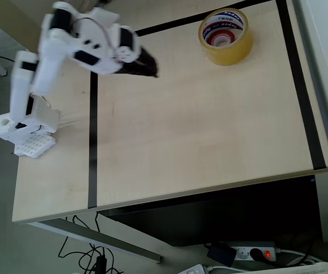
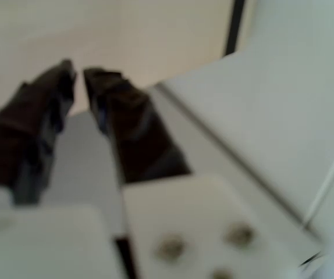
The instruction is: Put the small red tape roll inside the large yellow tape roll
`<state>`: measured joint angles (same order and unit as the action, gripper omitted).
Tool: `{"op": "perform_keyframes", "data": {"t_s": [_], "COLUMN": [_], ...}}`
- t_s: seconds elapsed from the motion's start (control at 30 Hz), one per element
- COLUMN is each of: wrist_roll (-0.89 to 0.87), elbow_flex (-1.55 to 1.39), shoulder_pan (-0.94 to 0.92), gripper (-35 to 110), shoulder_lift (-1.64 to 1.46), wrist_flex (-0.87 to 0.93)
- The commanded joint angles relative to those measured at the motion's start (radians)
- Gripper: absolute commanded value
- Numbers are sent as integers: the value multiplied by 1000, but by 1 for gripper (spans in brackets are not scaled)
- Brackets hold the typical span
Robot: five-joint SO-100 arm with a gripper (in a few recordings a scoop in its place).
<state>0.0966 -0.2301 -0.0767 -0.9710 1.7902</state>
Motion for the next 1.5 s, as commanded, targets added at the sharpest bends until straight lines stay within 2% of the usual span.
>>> {"op": "perform_keyframes", "data": {"t_s": [0.0, 0.2, 0.4, 0.67, 0.77, 1.07, 1.2, 1.47], "wrist_roll": [12, 14, -12, -89, -97, -107, -103, -109], "elbow_flex": [-371, -790, -1442, -1957, -2120, -2563, -2744, -2879], "shoulder_pan": [-9, 86, 130, 23, 5, 17, 12, -18], "gripper": [0, 0, 0, 0, 0, 0, 0, 0], "shoulder_lift": [-448, -762, -1172, -1502, -1618, -2037, -2358, -2362], "wrist_flex": [18, 9, -414, -749, -810, -811, -689, -555]}}
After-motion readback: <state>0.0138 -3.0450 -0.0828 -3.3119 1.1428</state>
